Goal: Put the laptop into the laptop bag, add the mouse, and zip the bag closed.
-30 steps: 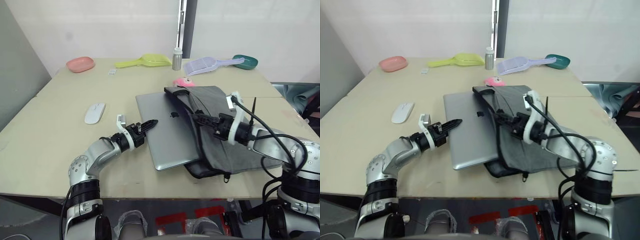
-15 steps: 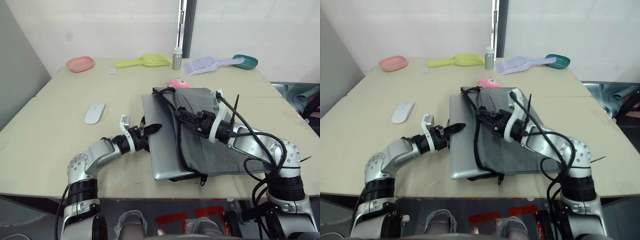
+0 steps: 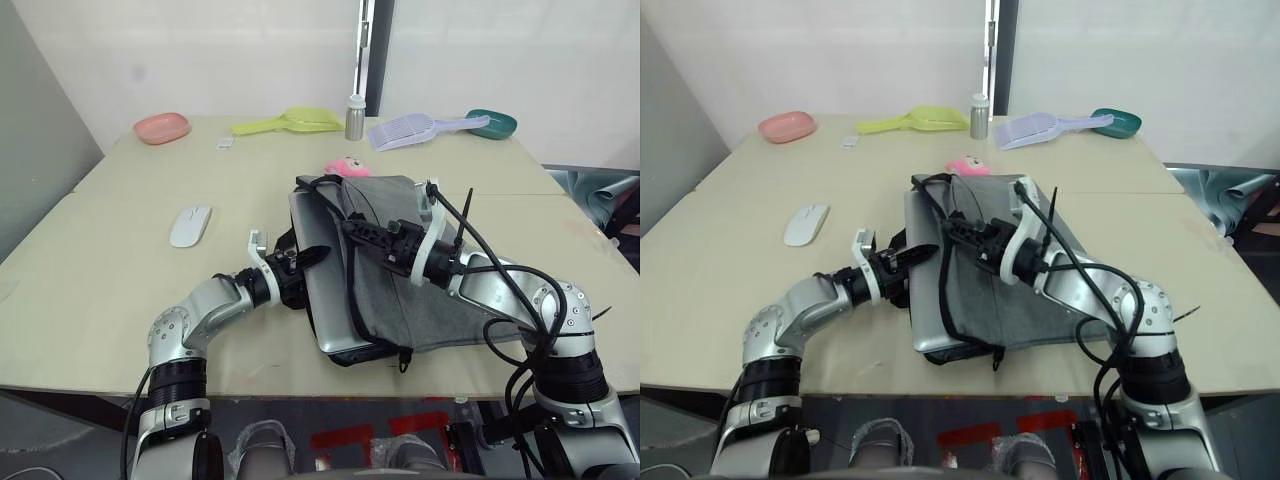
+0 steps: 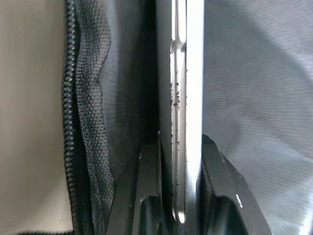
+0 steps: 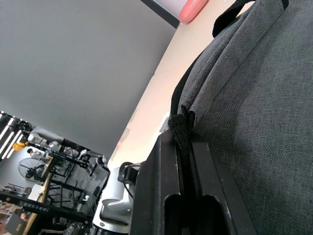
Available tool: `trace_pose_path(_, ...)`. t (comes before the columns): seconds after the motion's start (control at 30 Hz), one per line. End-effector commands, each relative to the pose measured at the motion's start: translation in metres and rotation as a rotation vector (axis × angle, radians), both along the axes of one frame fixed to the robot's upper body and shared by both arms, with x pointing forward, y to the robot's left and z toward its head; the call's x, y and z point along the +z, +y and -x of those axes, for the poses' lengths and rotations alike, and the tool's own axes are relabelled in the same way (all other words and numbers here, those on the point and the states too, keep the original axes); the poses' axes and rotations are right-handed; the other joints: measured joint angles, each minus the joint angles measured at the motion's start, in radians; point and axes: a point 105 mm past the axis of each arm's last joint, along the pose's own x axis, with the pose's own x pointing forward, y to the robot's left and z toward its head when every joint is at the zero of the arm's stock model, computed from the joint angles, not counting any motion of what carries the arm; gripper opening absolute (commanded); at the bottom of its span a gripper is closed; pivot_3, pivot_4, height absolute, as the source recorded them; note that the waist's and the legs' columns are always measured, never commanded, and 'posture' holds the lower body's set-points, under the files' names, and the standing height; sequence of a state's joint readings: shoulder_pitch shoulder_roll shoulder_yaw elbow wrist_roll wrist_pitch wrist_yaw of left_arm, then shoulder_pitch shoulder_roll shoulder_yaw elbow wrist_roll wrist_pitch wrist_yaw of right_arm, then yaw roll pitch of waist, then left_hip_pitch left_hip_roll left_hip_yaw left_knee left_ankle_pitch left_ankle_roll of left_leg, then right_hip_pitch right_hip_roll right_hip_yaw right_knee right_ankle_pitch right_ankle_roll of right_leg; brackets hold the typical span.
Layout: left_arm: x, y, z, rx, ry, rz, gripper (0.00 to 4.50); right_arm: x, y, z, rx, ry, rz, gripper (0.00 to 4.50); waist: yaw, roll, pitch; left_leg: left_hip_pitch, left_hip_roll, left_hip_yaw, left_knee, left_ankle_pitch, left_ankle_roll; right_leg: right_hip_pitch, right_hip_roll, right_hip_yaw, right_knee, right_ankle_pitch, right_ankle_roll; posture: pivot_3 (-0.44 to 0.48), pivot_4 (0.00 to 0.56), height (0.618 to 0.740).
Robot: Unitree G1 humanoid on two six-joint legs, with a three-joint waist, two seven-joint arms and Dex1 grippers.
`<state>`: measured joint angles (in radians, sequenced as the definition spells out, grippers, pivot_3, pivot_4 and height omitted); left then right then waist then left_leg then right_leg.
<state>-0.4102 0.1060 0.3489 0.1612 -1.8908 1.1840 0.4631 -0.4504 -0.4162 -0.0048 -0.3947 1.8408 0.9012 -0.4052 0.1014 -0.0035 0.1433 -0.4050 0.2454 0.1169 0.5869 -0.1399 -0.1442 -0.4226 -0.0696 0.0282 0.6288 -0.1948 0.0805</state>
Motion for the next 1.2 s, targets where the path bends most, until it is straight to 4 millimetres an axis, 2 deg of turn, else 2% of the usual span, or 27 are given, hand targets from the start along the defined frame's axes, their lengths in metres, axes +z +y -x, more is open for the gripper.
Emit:
trace_pose_path(0.03,0.037,-0.013,0.0,-0.057,-0.116,0.105,0.43,0.014,0.004,0.007,0.026,-0.04,-0.045,0.01,-0.001,0.0,0.0,0.0,0.0,0.0,0.0,0.0,0.0,0.0,0.0,0.0,0.0,0.0,0.0,0.0,0.15,0.74)
trace_pose_path(0.2,0.041,-0.019,-0.004,-0.076,-0.119,0.105,0.43,0.014,0.004,0.008,0.026,-0.038,-0.046,0.01,-0.001,0.0,0.0,0.0,0.0,0.0,0.0,0.0,0.0,0.0,0.0,0.0,0.0,0.0,0.0,0.0,0.15,0.74)
trace_pose_path(0.57,0.046,-0.022,0.0,-0.108,-0.169,0.046,0.43,0.013,0.002,0.006,0.015,-0.036,-0.039,0.01,-0.002,0.0,0.0,0.0,0.0,0.0,0.001,0.0,0.0,0.0,0.0,0.0,0.0,0.0,0.0,0.0,0.15,0.74)
trace_pose_path(0.63,0.046,-0.022,0.001,-0.11,-0.175,0.038,1.32,0.013,0.001,0.006,0.015,-0.037,-0.036,0.0,-0.002,0.0,0.0,0.0,0.0,0.0,0.001,0.0,0.0,0.0,0.0,0.0,0.0,0.0,0.0,0.0,0.15,0.74)
trace_pose_path(0.7,0.048,-0.022,0.002,-0.113,-0.19,0.031,1.8,0.013,0.001,0.006,0.015,-0.038,-0.034,0.0,-0.001,0.0,0.0,0.0,0.0,0.0,0.001,0.0,0.0,0.0,0.0,0.0,0.0,0.0,0.0,0.0,0.15,0.74)
trace_pose_path(0.93,0.062,-0.022,0.008,-0.129,-0.269,0.029,4.41,0.011,-0.001,0.005,0.016,-0.034,-0.027,0.0,-0.001,0.0,0.0,0.0,0.0,0.0,0.002,0.0,0.0,0.0,0.0,0.0,0.001,0.0,0.001,0.0,0.15,0.74)
trace_pose_path(1.1,0.06,-0.01,0.01,-0.153,-0.299,-0.091,4.47,0.01,-0.008,0.0,-0.004,-0.038,-0.016,0.0,-0.003,0.0,0.0,0.0,0.0,0.0,0.002,0.0,0.0,0.0,0.0,0.0,0.001,0.0,0.001,0.0,0.15,0.74)
trace_pose_path(1.2,0.066,0.002,0.011,-0.161,-0.34,-0.132,4.47,0.01,-0.013,-0.003,-0.019,-0.046,-0.005,0.0,-0.001,0.0,0.0,0.0,0.0,0.0,0.002,0.0,0.0,0.0,0.0,0.0,0.001,0.0,0.001,0.0,0.15,0.74)
